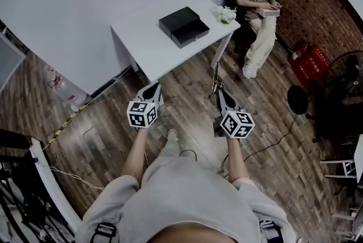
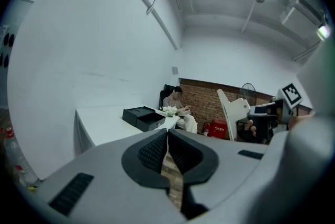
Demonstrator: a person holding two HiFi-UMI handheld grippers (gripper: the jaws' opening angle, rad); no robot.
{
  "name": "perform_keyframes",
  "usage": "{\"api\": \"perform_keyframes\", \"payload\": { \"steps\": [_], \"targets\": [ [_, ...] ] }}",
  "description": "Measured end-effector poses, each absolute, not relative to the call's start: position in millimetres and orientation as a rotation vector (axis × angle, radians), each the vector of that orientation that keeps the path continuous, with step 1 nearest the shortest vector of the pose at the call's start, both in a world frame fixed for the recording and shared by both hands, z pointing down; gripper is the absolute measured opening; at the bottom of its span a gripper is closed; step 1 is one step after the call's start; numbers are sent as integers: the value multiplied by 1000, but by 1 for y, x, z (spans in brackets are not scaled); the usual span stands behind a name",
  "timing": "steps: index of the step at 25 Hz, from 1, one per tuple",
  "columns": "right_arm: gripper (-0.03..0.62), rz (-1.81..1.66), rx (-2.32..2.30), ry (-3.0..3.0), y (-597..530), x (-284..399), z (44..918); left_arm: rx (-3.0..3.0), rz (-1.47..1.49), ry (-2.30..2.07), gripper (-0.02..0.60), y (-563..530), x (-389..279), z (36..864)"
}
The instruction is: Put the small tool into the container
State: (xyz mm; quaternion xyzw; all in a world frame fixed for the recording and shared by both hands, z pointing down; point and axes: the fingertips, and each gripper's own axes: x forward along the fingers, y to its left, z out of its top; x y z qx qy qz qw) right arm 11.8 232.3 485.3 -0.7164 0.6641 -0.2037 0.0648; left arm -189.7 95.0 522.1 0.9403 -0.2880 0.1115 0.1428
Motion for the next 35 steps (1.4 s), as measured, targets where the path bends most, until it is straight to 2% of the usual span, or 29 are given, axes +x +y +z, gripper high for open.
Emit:
{"api": "perform_keyframes", "payload": {
  "steps": [17,35],
  "targets": [
    [3,-605,-2260,1918,93,53,482,2743,325,-735,12,-72,-136,519],
    [3,-624,-2328,1855,64,79,497,2755,367,-622,12,-112,-87,538]
  ]
}}
